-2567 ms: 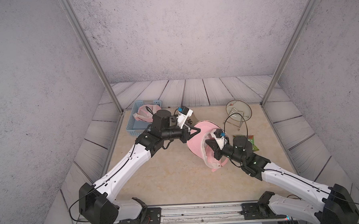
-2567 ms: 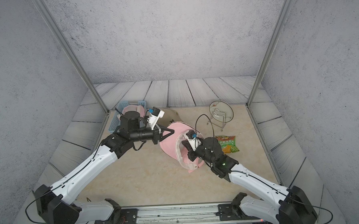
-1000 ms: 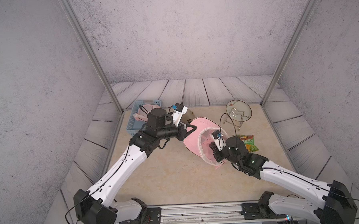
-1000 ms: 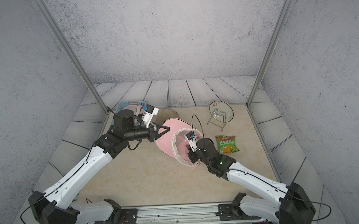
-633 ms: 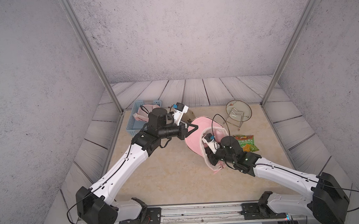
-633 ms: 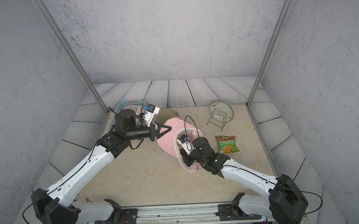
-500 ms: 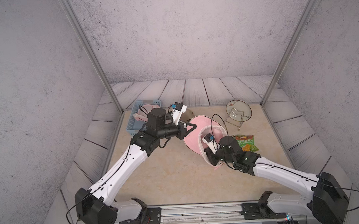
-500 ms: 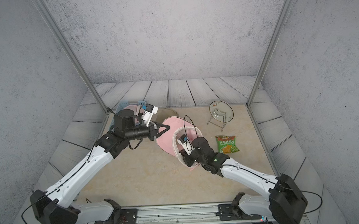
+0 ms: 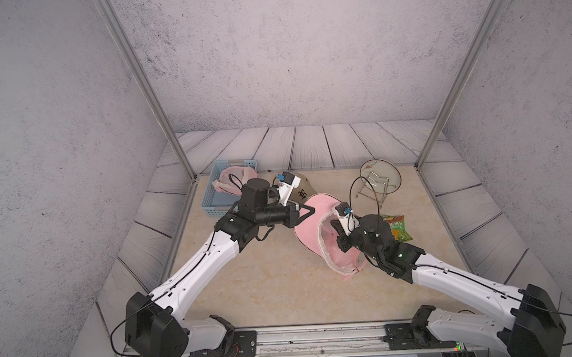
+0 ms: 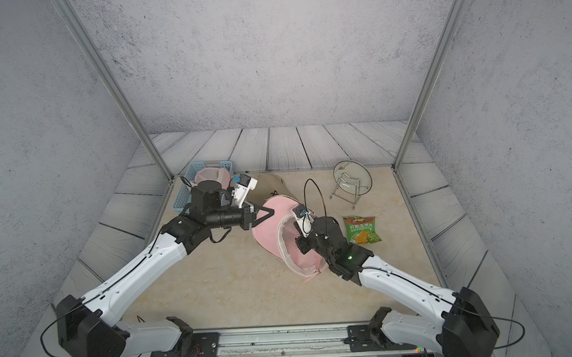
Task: Turn the baseball cap inside out
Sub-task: Turn over the baseball cap.
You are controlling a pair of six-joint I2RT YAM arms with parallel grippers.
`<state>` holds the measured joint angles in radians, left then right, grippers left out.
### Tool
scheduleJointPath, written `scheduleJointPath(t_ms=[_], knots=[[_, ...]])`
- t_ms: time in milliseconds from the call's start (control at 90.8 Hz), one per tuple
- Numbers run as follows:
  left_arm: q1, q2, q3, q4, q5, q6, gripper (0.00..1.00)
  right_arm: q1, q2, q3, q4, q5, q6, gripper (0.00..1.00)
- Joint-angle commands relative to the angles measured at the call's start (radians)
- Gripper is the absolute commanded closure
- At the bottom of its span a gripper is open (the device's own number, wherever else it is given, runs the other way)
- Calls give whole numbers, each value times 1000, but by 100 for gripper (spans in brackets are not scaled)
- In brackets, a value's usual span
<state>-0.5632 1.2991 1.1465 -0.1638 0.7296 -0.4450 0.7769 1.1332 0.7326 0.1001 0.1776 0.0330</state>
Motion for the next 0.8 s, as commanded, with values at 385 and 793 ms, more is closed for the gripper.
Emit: scheduleJointPath(t_ms=[385, 793], knots=[[-3, -43, 17, 41, -39, -28, 100, -1, 97, 31, -150, 485, 225, 100], [-3, -61, 61, -89, -142, 94, 100, -1, 15, 100, -254, 310, 191, 78]])
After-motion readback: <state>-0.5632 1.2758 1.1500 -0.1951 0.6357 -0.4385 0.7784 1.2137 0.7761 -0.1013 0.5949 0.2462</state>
